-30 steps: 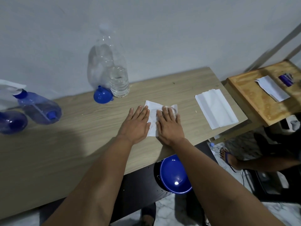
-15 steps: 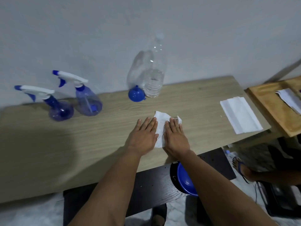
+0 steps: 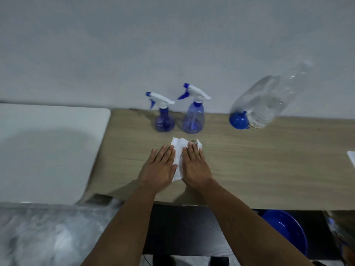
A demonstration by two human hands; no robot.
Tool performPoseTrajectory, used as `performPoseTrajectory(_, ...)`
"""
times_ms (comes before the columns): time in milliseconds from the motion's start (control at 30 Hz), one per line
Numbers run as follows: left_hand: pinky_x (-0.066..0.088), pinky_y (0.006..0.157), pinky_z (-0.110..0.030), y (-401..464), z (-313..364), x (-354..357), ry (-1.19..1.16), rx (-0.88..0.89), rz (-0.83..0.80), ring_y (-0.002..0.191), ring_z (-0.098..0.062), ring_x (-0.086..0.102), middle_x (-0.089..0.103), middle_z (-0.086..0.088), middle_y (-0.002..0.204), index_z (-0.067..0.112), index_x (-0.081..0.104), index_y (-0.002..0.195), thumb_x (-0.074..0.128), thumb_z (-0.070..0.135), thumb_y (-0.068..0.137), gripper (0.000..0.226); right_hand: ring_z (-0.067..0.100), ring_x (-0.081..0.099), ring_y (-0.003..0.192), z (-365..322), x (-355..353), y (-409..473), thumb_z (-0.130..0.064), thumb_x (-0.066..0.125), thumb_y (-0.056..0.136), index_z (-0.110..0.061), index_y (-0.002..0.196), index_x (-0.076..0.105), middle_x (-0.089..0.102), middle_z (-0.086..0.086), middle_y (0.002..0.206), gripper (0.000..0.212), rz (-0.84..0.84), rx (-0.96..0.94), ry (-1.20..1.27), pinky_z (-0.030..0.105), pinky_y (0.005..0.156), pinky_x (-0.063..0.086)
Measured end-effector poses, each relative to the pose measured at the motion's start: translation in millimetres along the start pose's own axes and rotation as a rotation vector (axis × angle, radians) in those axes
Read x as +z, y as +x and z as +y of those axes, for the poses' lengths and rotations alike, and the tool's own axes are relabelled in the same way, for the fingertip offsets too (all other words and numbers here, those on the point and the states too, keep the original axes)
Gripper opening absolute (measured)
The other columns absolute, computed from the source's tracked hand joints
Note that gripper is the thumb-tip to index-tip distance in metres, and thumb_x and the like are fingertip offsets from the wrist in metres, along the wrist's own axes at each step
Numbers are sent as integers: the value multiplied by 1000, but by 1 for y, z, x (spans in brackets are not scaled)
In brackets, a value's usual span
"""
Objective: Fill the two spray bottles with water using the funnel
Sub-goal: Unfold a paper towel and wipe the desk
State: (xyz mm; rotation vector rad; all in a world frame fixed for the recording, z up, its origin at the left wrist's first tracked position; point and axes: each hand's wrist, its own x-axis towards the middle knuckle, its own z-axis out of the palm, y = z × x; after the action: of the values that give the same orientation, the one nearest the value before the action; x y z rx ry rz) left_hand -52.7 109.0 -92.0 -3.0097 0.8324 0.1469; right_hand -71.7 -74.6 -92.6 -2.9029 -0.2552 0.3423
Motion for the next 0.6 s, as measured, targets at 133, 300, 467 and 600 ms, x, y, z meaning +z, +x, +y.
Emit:
performPoseTrajectory(133,20,121,-53,-31,-71,4,-8,-105,23,152,-25,20,25,-5,164,10,30,155,18,46,104,64,40,-5,161,-68,5,41,-45,-4,91,2,164,12,3,26,173,89,-16,-89,-15,49,130,-6)
performPoseTrajectory(300,19,120,-55,-60,-139,8,-15,-202,34,152,-29,22,31,-8,162,8,36,153,21,46,103,64,37,-12,162,-136,11,77,-38,24,110,-1,165,3,-4,23,174,70,-47,-162,-45,49,131,-7)
performPoseTrajectory(467,16,120,-59,-91,-168,9,-8,-220,49,152,-30,21,35,-7,160,10,39,151,21,50,102,66,35,-10,162,-175,18,82,-34,36,110,-2,166,5,-3,21,174,71,-84,-219,-50,47,131,-8)
performPoseTrajectory(600,18,118,-63,-97,-182,7,-21,-213,115,151,-32,23,40,-9,157,8,43,149,24,48,103,64,29,-4,164,-166,13,83,-26,42,107,-6,167,15,8,15,176,68,-55,-243,20,46,133,4)
